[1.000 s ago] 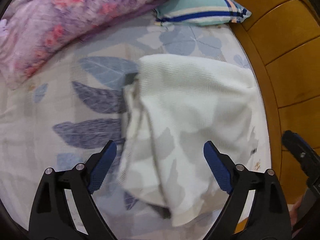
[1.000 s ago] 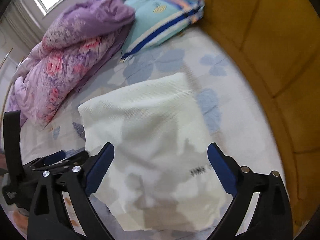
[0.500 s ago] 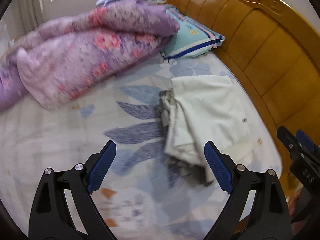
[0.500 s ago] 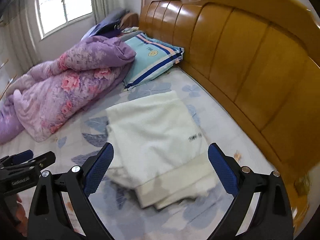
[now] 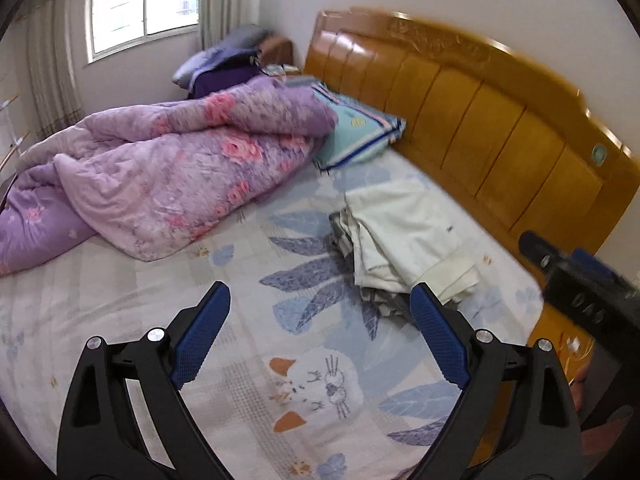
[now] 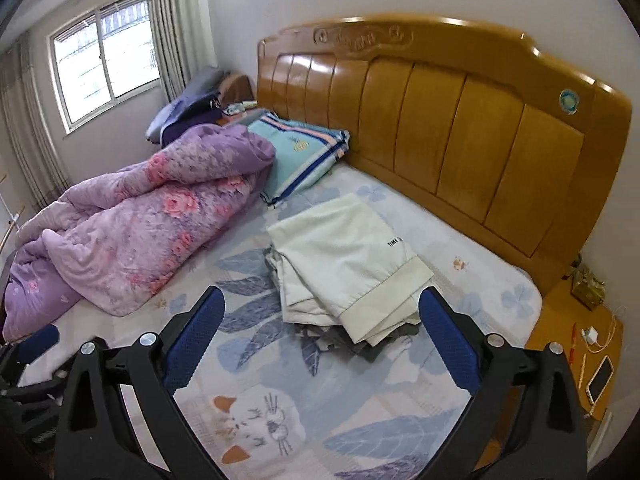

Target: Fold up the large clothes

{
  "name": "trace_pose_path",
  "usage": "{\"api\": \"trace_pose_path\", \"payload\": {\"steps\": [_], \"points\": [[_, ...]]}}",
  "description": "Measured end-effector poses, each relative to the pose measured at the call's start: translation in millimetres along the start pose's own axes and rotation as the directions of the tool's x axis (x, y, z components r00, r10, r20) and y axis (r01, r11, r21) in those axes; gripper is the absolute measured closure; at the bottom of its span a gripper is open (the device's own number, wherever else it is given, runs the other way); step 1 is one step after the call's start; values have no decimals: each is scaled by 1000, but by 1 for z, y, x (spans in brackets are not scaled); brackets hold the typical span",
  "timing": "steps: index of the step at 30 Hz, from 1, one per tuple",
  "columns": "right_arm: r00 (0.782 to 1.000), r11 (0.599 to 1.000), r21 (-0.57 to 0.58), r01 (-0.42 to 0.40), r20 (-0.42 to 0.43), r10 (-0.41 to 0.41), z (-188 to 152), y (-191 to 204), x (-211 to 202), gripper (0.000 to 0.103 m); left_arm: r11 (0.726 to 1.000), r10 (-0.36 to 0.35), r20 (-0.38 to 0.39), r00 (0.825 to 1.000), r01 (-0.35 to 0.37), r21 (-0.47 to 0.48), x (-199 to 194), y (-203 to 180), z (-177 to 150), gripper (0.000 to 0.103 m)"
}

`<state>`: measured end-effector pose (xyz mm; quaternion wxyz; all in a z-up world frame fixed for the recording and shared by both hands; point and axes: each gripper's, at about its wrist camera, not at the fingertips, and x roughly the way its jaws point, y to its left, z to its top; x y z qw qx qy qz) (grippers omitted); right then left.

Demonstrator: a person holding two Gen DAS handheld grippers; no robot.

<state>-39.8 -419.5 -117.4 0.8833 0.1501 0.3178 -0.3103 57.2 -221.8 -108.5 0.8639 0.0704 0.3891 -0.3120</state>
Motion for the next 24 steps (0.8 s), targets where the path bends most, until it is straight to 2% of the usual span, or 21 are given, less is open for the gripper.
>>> {"api": "trace_pose_path", "payload": {"steps": [3, 7, 10, 14, 17, 20, 24], "points": [[1000, 1000, 4, -25, -11, 25, -8, 9, -24, 8, 1000, -9, 15, 1000, 9, -1, -29, 8, -5, 11], [999, 998, 19, -52, 12, 51, -27, 19, -63, 8, 999, 31, 51, 998, -32, 35, -63, 14, -13, 11], [995, 994, 50, -98, 9, 98, -40, 26, -85, 8, 998, 16, 40, 999, -19, 64, -86, 20, -24, 11], [997, 996, 63, -69, 30, 67, -67, 39, -121, 8, 995, 38, 45, 998, -42, 94, -112, 29, -48, 11], [998, 995, 82, -56, 33, 54, -91, 44, -142, 8, 995, 15, 20, 1000, -17, 95, -128, 39, -68, 11], [999, 995, 91, -42, 26, 39, -114, 50, -155, 8, 991, 41, 28, 999, -44, 129, -143, 46, -89, 11], [1000, 995, 93, -23, 13, 21, -139, 60, -168, 8, 989, 40, 15, 999, -42, 140, -155, 55, -112, 11]]}}
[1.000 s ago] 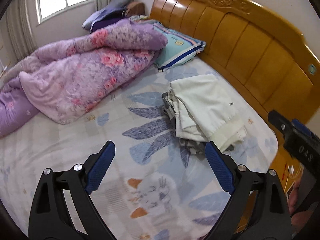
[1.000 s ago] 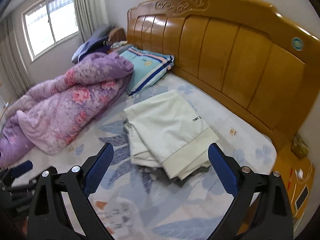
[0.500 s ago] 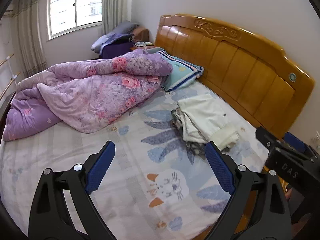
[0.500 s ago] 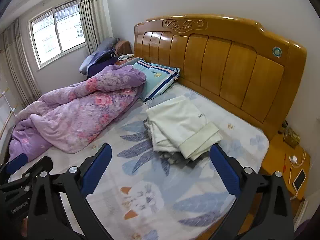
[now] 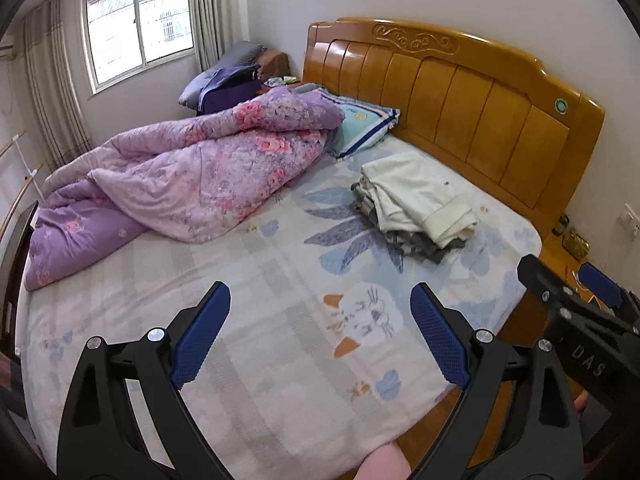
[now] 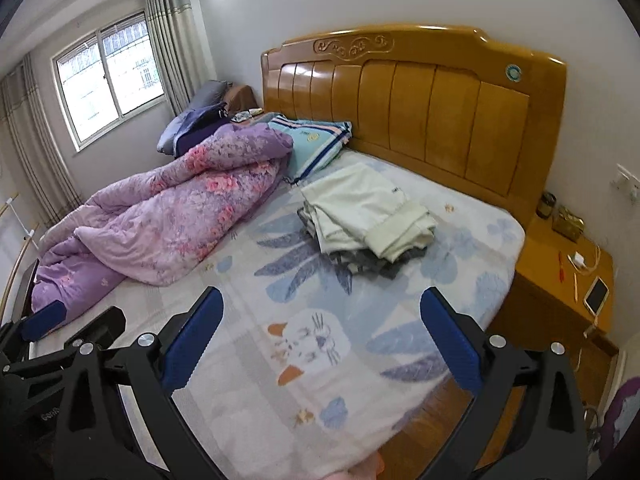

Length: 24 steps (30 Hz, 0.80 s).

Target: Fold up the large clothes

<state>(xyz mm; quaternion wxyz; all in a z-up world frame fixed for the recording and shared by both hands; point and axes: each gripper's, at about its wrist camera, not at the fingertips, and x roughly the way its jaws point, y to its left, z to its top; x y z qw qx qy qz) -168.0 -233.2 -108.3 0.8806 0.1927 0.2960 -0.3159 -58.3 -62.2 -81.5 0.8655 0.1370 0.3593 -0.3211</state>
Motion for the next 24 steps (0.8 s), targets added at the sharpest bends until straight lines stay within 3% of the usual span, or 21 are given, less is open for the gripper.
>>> {"api": "trace_pose_path", "payload": {"steps": [9, 24], "points": [[998, 999, -49, -7, 63, 10, -13, 16, -21, 8, 999, 2, 55, 998, 0, -50, -26, 17, -20, 11], [997, 996, -84, -40, 60, 46, -15, 24, -22, 8, 995, 46, 64, 997, -40, -87, -32, 28, -22, 10]]}}
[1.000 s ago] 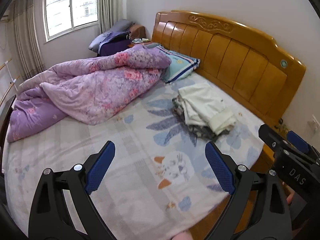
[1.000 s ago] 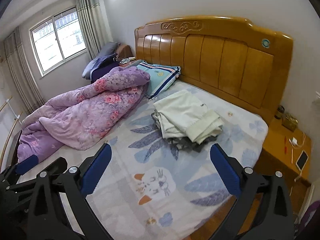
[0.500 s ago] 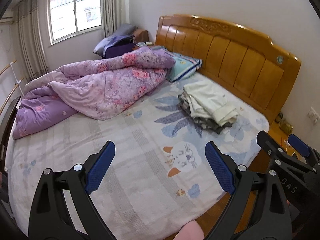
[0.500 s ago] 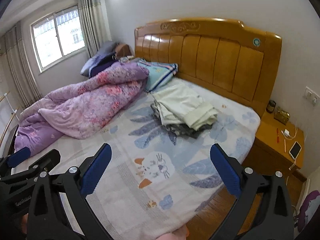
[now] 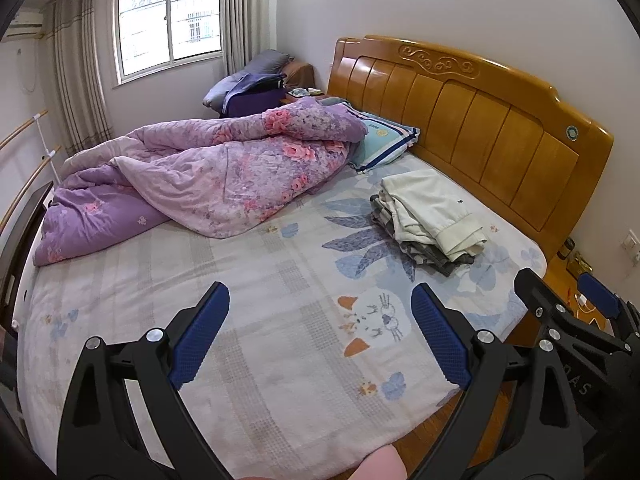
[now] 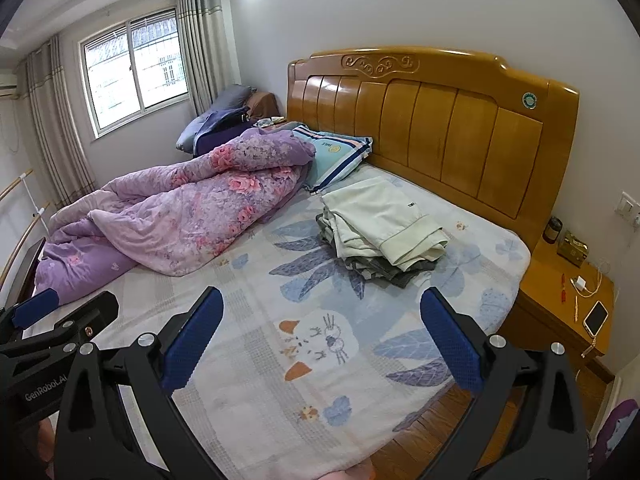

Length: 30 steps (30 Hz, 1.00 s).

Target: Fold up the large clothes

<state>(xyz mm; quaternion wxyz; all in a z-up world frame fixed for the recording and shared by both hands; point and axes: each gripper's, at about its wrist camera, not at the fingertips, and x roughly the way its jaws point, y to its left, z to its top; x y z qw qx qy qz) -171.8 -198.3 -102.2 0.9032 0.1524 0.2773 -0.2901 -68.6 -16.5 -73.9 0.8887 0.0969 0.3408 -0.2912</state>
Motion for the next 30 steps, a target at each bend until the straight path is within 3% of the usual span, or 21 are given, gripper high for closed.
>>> {"api": "trace_pose_path", "payload": {"steps": [30], "points": [[999, 999, -37, 31, -12, -32, -1, 20, 12, 8, 1000, 4, -28, 1000, -5, -27, 7, 16, -2, 10]]}}
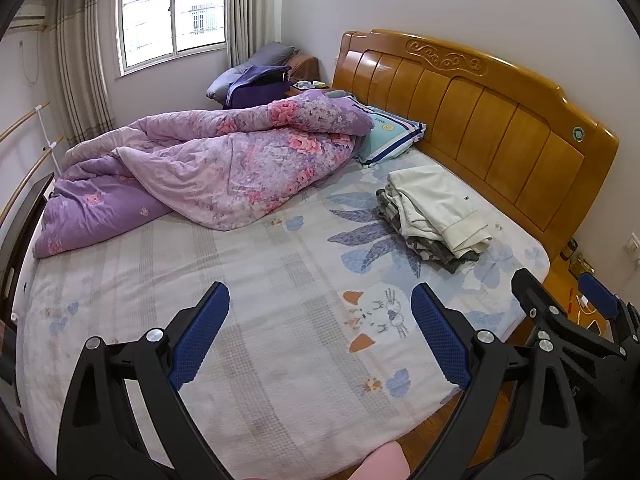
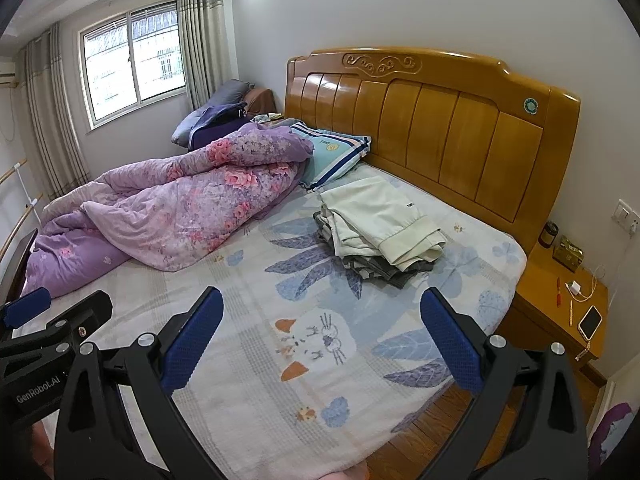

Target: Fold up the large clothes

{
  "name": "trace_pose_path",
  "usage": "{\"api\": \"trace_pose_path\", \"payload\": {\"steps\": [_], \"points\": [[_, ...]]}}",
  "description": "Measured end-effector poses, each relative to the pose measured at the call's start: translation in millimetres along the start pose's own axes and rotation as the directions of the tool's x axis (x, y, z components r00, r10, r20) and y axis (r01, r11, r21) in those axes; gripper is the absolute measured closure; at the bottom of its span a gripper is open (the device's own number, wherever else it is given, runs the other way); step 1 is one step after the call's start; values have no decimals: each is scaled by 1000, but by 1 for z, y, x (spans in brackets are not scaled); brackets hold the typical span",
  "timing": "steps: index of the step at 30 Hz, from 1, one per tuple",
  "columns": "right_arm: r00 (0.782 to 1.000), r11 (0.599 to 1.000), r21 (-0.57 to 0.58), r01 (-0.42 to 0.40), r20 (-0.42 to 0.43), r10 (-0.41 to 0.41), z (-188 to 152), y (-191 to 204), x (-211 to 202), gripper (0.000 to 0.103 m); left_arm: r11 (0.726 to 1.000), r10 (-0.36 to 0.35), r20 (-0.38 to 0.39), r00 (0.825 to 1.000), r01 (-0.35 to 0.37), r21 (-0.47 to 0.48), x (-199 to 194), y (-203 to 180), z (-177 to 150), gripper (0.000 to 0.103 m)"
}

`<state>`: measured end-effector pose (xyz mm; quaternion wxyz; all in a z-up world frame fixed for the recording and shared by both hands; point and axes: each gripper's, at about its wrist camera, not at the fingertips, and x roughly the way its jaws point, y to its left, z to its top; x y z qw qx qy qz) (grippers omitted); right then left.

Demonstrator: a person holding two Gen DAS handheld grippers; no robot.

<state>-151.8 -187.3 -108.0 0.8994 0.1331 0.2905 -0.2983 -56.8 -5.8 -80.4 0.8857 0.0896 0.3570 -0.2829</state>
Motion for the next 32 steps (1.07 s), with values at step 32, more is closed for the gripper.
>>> {"api": "trace_pose_path", "payload": {"steps": [32], "points": [[999, 1000, 8, -2, -47, 2, -6, 0, 10, 8, 999, -24, -42, 999, 25, 30, 10, 6, -5, 10]]}}
